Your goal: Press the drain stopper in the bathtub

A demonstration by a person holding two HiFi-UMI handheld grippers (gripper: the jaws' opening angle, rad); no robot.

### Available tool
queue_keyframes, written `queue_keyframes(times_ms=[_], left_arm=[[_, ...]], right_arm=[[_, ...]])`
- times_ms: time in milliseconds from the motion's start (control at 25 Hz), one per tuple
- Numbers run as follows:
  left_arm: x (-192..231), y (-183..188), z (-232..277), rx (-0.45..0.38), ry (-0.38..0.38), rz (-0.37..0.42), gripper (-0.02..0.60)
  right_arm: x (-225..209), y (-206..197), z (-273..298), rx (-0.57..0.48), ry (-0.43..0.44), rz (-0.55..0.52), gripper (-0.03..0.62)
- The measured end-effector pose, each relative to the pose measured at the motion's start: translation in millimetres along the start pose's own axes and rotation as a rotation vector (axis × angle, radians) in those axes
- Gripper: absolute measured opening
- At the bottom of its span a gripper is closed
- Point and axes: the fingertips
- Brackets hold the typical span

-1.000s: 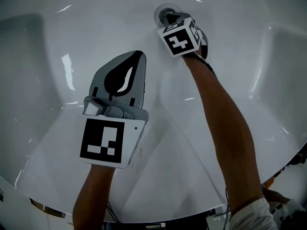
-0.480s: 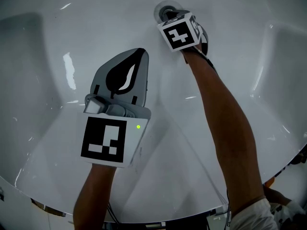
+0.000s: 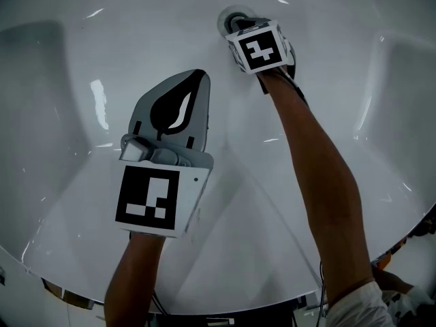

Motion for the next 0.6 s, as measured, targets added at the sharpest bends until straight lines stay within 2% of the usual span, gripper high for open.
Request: queue_keyframes(times_ms=[120,160,200,240,600], left_arm=[[0,5,-1,-0.003,-0.002,0.005,0.005],[0,7,-1,-0.003,-0.001,0.007,0.006],[0,9,-1,-0.005,0.001,0.008,0.005],[0,10,-2,-0.009,0.003,0.009,0.005],[-2,6,-1,-0.011,-0.001,0.007,0.006]], right_arm=[[-1,-7,-4,0.016,0.009,0.011,0.022],[-2,-8,-6,0.014,0.012,0.008,0.043],[-2,-10,-8,0.011,0.018,0.001,0.101],[-1,-11,-10,0.009,0.025,-0.007,0.116],[13,-10,-5,-0.008,0.051,-0.030,0.183]])
Point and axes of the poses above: the fingertips, and each gripper's own axes: z forward along the fingers, x to its left, y out of its top, and after that the axes turned 12 degrees about -y, right-handed
